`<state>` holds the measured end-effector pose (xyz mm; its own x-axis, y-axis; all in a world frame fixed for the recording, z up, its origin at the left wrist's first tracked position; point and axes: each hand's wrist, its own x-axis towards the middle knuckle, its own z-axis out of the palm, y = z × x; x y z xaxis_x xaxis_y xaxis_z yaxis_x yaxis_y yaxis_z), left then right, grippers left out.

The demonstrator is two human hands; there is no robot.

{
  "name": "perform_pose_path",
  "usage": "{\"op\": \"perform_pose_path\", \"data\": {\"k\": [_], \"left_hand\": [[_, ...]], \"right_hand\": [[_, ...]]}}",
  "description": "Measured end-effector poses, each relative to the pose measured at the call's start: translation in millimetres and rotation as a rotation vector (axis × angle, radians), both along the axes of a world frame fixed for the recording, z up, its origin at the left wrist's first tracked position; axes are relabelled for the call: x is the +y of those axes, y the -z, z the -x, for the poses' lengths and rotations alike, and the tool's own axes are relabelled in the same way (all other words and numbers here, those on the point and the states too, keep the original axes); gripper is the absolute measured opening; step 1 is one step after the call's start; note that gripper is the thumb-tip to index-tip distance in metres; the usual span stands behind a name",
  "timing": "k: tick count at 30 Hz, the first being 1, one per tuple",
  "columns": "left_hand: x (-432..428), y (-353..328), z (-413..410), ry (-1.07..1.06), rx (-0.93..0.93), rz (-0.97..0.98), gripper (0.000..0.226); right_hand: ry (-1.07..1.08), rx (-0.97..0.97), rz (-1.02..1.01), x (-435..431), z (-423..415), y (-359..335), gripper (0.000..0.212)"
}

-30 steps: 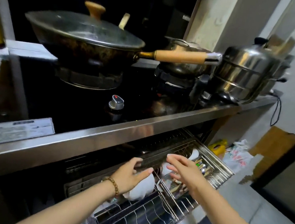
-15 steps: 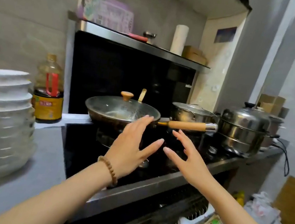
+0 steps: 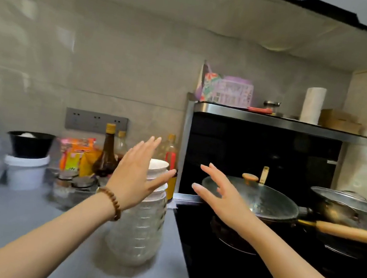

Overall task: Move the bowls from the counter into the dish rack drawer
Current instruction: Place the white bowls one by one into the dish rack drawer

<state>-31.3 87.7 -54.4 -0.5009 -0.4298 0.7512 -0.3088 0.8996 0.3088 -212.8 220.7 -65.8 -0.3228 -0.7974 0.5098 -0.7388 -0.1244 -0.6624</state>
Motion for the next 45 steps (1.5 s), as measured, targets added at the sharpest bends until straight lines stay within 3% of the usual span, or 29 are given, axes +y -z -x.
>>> {"op": "perform_pose_path", "data": {"k": [3,9,14,25,28,33,38,41,45], "left_hand": [[-27,5,-17,-0.038,0.007,-0.147,0.095],[-61,19,-27,0.057,0.035,-0.431,0.089],[-69,24,-26,0.140,0.051,-0.452,0.064],[-71,27,-18,0.185,0.215,-0.457,0.031],[-67,23,-17,0.196,0.257,-0.452,0.032],[-52,0,-18,0.245,0.310,-0.357,0.032],[-14,-16,-2,0.504,0.287,-0.435,0.043],[18,-15,21,0.649,0.222,-0.557,0.040],[58,1,61,0.762,0.108,-0.664,0.039]], "right_hand": [[-0.063,-0.023,0.000,-33,-17,-4,0.051],[-0.142,-0.086,-0.025,-71,-34,-11,0.050],[-0.170,-0.103,-0.010,-82,-34,-12,0.019],[-0.114,-0.057,0.044,-94,-31,-13,0.017],[-0.115,-0.022,0.075,-92,-34,-17,0.015],[-0.113,0.086,0.149,-68,-33,-42,0.014],[-0.071,0.245,0.167,-14,-26,-66,0.015],[-0.114,0.226,0.107,32,-15,-71,0.029],[-0.143,0.111,0.007,92,6,-56,0.024]]}}
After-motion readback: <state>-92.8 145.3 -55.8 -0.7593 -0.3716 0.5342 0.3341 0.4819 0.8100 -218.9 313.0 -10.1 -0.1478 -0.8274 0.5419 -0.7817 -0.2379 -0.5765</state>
